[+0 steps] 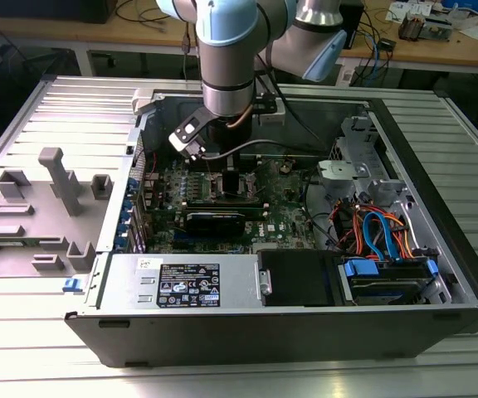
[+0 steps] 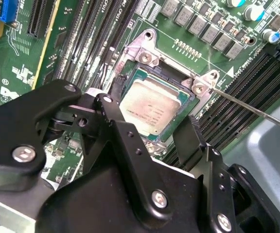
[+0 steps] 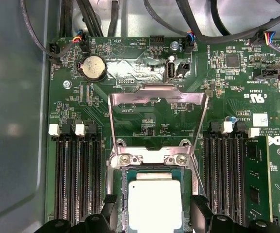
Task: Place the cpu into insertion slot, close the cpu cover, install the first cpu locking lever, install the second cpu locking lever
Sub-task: 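Place the cpu into insertion slot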
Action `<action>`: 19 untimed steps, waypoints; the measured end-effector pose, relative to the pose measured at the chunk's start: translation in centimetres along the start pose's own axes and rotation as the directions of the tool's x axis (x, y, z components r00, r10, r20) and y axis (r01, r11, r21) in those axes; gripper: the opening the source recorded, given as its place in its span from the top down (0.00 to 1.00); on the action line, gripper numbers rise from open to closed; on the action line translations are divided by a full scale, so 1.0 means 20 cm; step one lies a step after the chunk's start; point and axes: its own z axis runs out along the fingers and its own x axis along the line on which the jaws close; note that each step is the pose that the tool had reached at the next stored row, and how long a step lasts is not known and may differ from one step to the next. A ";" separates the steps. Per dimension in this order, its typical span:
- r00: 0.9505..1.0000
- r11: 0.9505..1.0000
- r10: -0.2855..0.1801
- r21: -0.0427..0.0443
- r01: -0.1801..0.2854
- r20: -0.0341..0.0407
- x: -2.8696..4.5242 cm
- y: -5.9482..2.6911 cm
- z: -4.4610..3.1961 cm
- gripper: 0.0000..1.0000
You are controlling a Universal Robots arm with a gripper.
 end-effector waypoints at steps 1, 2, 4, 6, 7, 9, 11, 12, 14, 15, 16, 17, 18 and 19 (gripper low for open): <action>1.000 1.000 0.000 0.000 0.000 0.000 0.000 0.000 0.000 0.31; 1.000 1.000 0.000 0.000 0.000 -0.001 0.001 0.001 0.000 0.31; 1.000 1.000 0.000 0.000 0.000 -0.001 0.005 0.001 0.002 0.31; 1.000 1.000 0.000 0.001 0.000 0.004 0.008 0.004 0.003 0.31; 1.000 1.000 0.000 0.001 0.000 0.004 0.009 0.005 0.004 0.31; 1.000 1.000 0.000 0.001 0.000 0.005 0.009 0.007 0.007 0.31; 1.000 1.000 0.000 0.001 0.000 0.005 0.009 0.008 0.010 0.31; 1.000 1.000 0.000 0.001 0.000 0.005 0.009 0.008 0.010 0.33; 1.000 1.000 -0.001 0.001 0.001 0.008 0.009 0.008 0.010 0.40; 1.000 1.000 -0.001 0.001 0.001 0.009 0.009 0.009 0.010 0.40; 1.000 1.000 -0.001 0.001 0.001 0.010 0.010 0.009 0.010 0.40; 1.000 1.000 -0.001 0.001 0.001 0.012 0.009 0.009 0.010 0.40; 1.000 1.000 -0.001 0.001 0.001 0.014 0.009 0.009 0.010 0.40; 1.000 1.000 -0.001 0.001 0.001 0.014 0.009 0.009 0.010 0.40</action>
